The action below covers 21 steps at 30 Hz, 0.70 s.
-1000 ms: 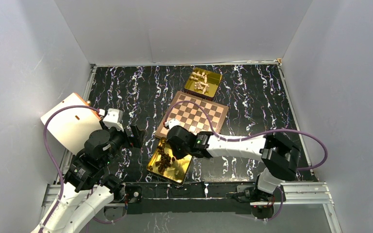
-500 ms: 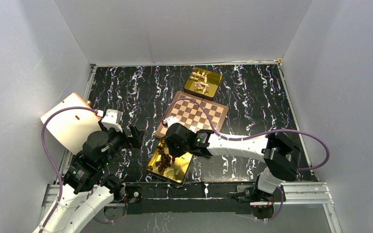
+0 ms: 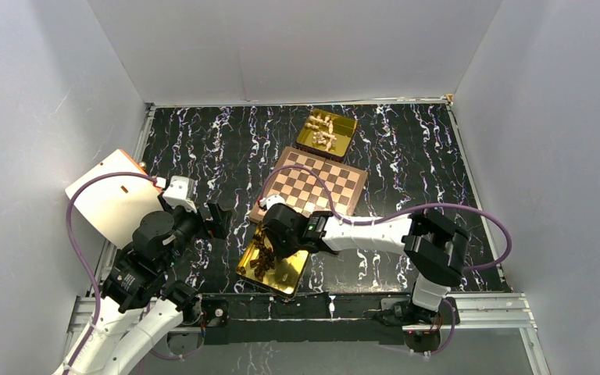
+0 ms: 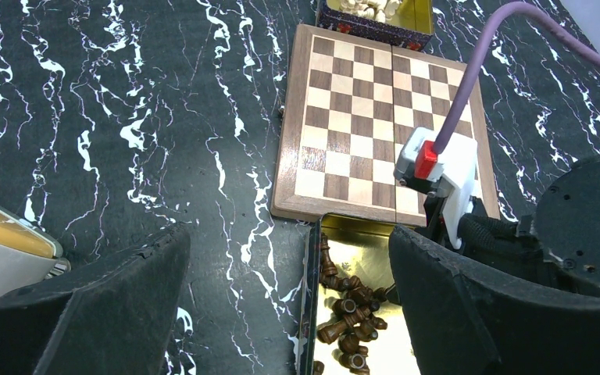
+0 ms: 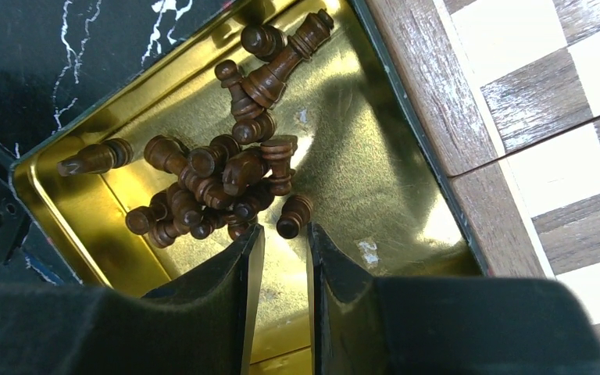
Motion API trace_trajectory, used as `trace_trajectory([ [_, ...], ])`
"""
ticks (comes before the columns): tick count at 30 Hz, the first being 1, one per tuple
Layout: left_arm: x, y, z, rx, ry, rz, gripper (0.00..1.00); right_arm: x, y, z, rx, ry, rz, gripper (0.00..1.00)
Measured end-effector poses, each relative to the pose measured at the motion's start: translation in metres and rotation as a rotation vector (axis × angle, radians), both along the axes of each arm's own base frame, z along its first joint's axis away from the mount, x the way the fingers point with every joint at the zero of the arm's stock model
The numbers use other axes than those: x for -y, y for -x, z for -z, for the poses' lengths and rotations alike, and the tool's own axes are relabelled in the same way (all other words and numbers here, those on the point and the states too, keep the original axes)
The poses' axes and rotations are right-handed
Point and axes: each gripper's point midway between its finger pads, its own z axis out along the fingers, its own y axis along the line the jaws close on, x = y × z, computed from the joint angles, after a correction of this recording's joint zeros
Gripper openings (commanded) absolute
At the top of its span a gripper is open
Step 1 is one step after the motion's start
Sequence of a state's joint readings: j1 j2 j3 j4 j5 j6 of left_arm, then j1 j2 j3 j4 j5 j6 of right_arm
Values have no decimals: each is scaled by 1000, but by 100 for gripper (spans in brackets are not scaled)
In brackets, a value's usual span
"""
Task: Set up the chess pieces on the board
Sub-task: Pick up the chess piece from the storage box.
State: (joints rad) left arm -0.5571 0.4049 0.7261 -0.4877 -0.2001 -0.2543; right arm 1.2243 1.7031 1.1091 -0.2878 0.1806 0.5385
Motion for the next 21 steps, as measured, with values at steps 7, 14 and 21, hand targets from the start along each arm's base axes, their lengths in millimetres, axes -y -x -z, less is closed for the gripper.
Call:
trace_trajectory([
  [7,0,0,0,0,0,-1,95,2,1,14,-16,34,-2,29],
  [14,0,0,0,0,-1,-2,95,1,1,14,-19,46,1,13],
  [21,0,0,0,0,-1,-2,95,7,1,9,-14,65,4,10],
])
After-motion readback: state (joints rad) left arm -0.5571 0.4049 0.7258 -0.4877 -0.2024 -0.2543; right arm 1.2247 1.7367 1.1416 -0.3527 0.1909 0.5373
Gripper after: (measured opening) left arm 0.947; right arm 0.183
